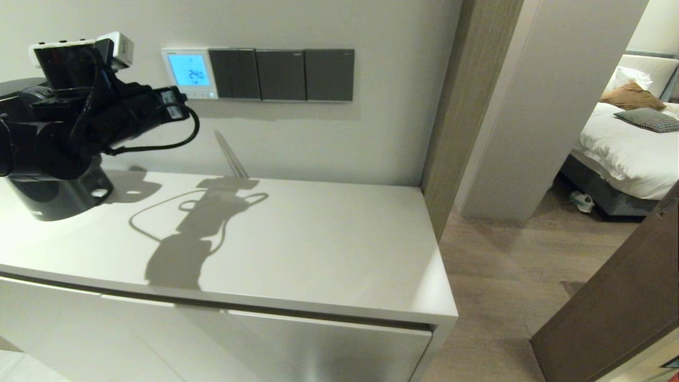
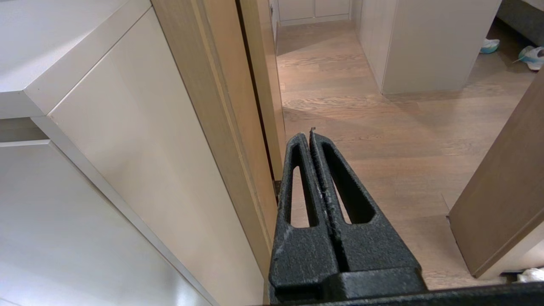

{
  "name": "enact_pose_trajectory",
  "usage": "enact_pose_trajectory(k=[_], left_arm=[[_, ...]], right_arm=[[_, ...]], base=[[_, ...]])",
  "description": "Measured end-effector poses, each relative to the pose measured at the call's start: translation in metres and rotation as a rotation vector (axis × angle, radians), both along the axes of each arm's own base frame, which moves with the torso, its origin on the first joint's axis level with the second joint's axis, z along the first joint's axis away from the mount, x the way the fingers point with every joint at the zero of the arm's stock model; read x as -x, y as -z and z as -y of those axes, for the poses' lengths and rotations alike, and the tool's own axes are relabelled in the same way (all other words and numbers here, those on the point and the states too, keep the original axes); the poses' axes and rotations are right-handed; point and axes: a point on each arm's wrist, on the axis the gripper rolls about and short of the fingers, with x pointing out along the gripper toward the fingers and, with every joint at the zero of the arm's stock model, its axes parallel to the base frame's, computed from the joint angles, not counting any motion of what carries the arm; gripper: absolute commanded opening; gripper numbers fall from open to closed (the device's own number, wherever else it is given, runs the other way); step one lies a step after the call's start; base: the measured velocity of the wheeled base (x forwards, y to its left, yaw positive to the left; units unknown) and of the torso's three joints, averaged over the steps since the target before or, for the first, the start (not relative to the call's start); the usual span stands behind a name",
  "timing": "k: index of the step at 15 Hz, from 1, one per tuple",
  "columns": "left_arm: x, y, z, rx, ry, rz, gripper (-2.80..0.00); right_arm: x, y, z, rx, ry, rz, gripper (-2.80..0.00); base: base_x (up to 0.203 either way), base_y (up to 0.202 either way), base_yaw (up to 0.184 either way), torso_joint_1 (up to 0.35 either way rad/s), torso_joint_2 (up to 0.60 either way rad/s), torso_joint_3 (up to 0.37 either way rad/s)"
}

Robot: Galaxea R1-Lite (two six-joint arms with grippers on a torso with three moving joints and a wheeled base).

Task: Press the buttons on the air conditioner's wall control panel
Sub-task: Press the temperature increase button

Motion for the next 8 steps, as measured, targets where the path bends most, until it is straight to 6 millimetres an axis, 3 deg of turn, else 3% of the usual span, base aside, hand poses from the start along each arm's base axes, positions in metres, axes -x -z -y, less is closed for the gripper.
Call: enact_pose_trajectory(k=[8], left_arm=[[0.002, -0.001, 0.019, 0.0, 0.045, 0.0, -2.8]], right_arm=[[0.0, 0.0, 0.0, 0.0, 0.0, 0.0, -2.8]], base=[[0.0, 0.0, 0.0, 0.0, 0.0, 0.0]])
